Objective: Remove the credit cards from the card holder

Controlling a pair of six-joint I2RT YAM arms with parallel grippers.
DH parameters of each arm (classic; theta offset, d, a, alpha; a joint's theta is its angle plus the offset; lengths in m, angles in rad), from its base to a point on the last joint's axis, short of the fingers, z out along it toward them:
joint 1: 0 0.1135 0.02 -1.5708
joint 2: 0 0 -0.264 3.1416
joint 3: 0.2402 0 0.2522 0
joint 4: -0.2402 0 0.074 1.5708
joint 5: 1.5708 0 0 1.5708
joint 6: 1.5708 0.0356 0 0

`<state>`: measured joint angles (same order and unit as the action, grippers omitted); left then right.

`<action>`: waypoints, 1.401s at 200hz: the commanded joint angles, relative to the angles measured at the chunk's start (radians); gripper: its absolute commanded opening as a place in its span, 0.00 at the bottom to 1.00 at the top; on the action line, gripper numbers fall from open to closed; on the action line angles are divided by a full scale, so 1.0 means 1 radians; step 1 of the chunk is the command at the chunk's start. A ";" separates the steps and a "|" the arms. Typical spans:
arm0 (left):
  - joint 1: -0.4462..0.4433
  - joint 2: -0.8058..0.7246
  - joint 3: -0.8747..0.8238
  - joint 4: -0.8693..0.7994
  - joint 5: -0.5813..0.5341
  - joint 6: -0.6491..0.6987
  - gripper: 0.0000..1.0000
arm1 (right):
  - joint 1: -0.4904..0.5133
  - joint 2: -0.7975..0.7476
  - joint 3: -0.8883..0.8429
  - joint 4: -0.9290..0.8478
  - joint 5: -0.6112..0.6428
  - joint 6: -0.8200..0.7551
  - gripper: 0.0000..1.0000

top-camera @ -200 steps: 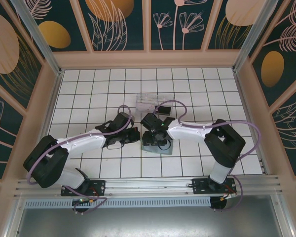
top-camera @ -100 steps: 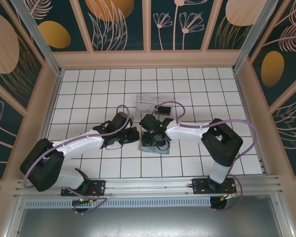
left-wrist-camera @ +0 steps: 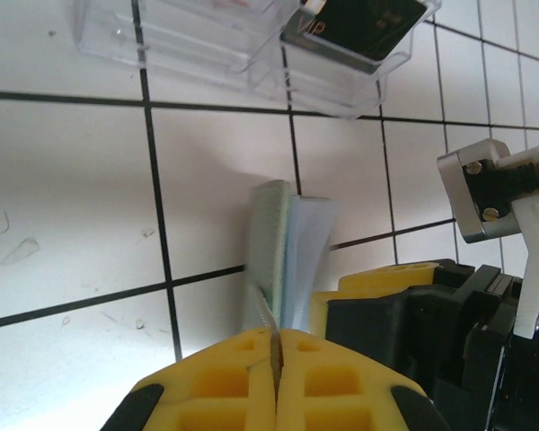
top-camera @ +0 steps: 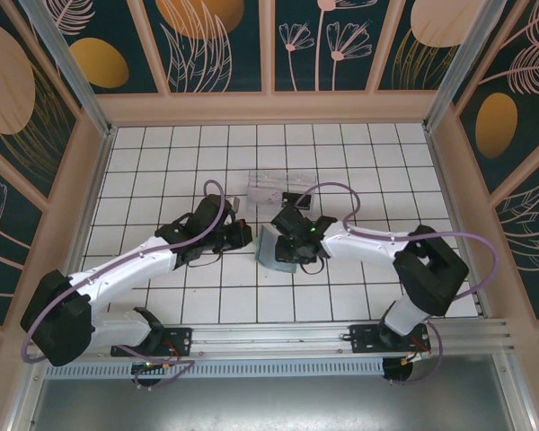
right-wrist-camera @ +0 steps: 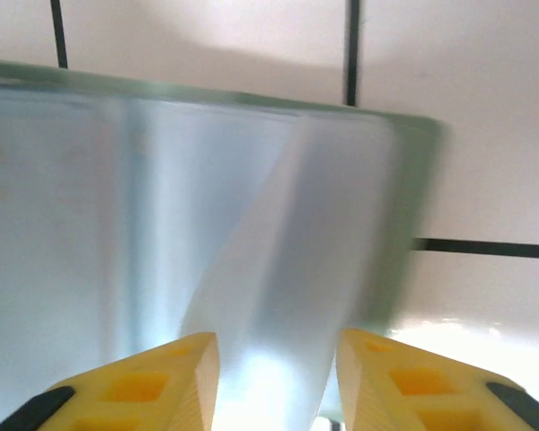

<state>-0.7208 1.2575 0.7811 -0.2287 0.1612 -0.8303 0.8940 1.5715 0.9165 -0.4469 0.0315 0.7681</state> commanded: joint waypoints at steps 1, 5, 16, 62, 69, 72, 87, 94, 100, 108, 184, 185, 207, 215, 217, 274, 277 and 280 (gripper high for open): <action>-0.001 0.000 0.026 -0.040 -0.022 0.015 0.00 | -0.027 -0.055 -0.029 -0.053 0.080 0.028 0.44; -0.001 0.005 0.025 -0.041 -0.021 0.017 0.00 | -0.030 -0.060 -0.029 -0.067 0.091 0.030 0.45; -0.002 0.019 0.023 -0.040 -0.014 0.017 0.00 | -0.040 -0.077 -0.024 -0.104 0.130 0.037 0.47; -0.001 0.044 0.015 -0.035 -0.012 0.016 0.00 | -0.028 -0.181 -0.024 0.069 -0.010 0.002 0.53; -0.001 0.049 0.014 -0.037 -0.014 0.015 0.00 | -0.026 -0.179 -0.036 0.131 -0.081 0.000 0.53; 0.000 0.050 0.014 -0.039 -0.014 0.017 0.00 | -0.025 -0.176 -0.042 0.158 -0.106 0.000 0.53; -0.001 0.057 0.007 -0.044 -0.020 0.018 0.00 | -0.022 -0.134 -0.045 0.244 -0.211 0.001 0.52; 0.000 0.060 0.000 -0.042 -0.020 0.019 0.00 | -0.019 -0.104 -0.037 0.257 -0.229 0.003 0.52; -0.001 0.062 -0.006 -0.044 -0.026 0.017 0.00 | -0.017 -0.080 -0.028 0.273 -0.250 -0.002 0.51; 0.000 0.066 -0.016 -0.047 -0.030 0.017 0.00 | -0.015 -0.049 -0.016 0.275 -0.259 -0.003 0.51; -0.001 0.117 -0.100 -0.068 -0.093 0.031 0.00 | -0.046 0.024 0.008 0.155 -0.153 -0.020 0.50; -0.001 0.119 -0.100 -0.067 -0.093 0.031 0.00 | -0.047 0.025 0.010 0.154 -0.151 -0.021 0.50; -0.002 0.145 -0.102 -0.065 -0.101 0.042 0.00 | -0.053 0.029 0.034 0.092 -0.072 -0.025 0.52; -0.001 0.152 -0.103 -0.070 -0.109 0.045 0.00 | -0.058 0.024 0.037 0.078 -0.051 -0.029 0.53; -0.002 0.154 -0.103 -0.071 -0.111 0.047 0.00 | -0.059 0.024 0.039 0.077 -0.048 -0.030 0.53; -0.001 0.218 -0.094 -0.070 -0.125 0.086 0.00 | -0.092 0.077 0.063 0.071 -0.073 -0.100 0.56; -0.002 0.222 -0.093 -0.070 -0.126 0.087 0.00 | -0.092 0.081 0.065 0.071 -0.074 -0.103 0.56; 0.000 0.225 -0.092 -0.068 -0.125 0.088 0.00 | -0.092 0.085 0.068 0.071 -0.074 -0.105 0.56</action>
<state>-0.7208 1.4475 0.6895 -0.2771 0.0597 -0.7803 0.8043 1.6161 0.9485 -0.3420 -0.0673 0.7105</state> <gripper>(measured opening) 0.051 0.562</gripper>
